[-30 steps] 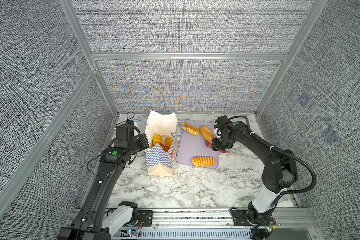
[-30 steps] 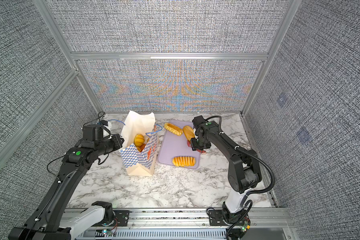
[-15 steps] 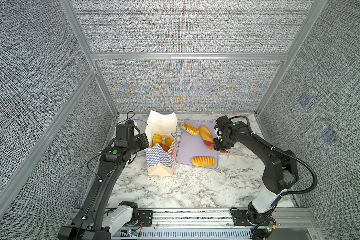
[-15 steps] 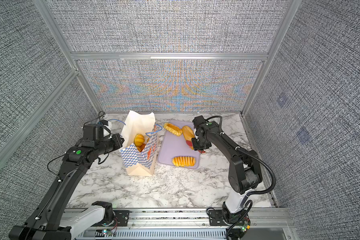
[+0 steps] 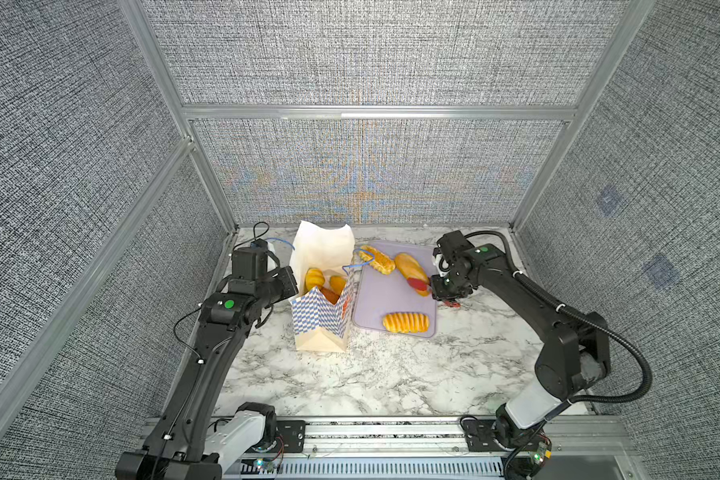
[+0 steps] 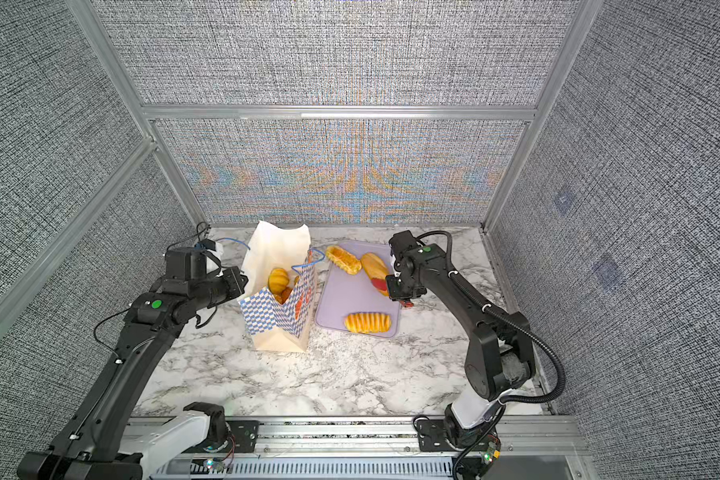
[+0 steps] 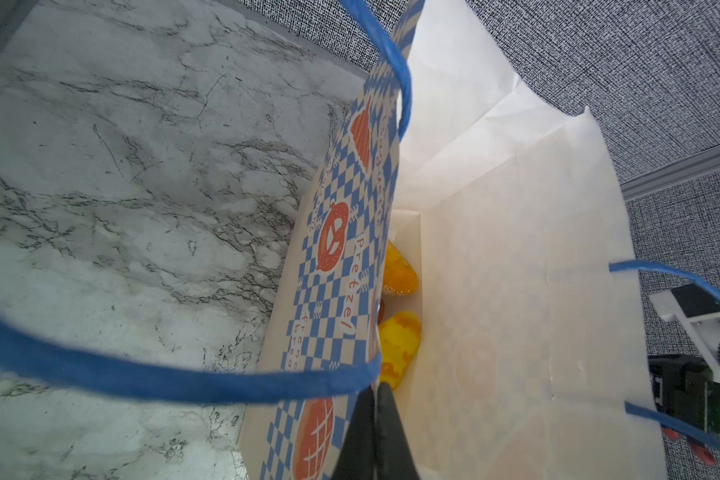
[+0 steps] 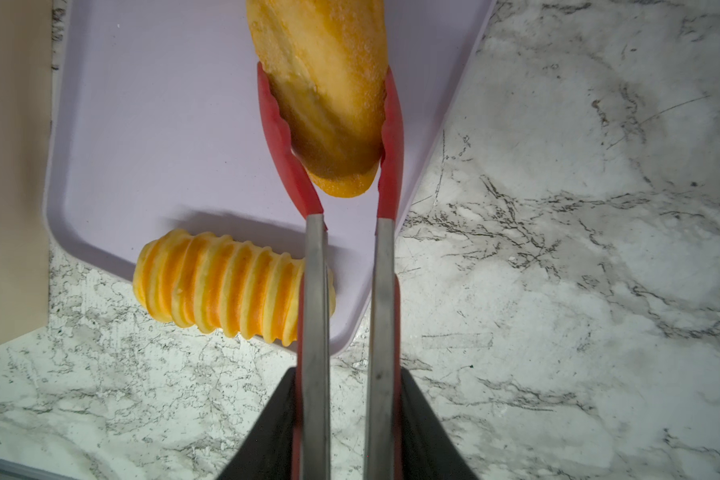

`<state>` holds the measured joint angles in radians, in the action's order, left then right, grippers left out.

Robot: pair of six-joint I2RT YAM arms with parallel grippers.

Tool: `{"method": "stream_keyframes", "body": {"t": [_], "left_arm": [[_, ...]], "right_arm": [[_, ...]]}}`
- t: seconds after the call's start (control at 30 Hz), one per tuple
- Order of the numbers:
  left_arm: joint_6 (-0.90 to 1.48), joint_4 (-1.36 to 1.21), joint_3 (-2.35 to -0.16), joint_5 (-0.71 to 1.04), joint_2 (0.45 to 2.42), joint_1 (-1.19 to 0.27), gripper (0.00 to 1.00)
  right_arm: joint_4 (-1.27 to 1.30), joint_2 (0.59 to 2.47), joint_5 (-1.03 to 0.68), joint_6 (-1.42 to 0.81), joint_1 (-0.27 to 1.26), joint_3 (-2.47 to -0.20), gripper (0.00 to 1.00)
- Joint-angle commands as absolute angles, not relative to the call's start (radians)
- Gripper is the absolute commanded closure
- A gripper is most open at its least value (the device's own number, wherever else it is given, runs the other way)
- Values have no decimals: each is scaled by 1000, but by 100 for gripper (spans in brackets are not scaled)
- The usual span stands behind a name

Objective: Place the fake bread into the paper bag
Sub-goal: 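Close the tongs on the baguette and lift it off the tray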

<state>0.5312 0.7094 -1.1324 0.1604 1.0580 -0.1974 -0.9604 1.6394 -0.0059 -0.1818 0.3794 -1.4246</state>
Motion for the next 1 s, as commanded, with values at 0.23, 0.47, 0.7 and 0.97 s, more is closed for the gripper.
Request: {"method": "stream_keyframes", "body": {"t": [0.23, 0.47, 0.7, 0.97], "left_arm": [[536, 710, -1137, 161, 1055, -197, 98], [540, 709, -1137, 164, 1055, -197, 98], [541, 709, -1135, 164, 1055, -197, 98], [543, 706, -1132, 165, 1055, -197, 98]], "right_arm": [[-961, 1597, -12, -191, 378, -1437, 64], [-960, 1563, -32, -196, 378, -1448, 65], [-947, 1514, -85, -195, 378, -1466, 65], [-940, 1472, -136, -197, 379, -1492, 66]]}}
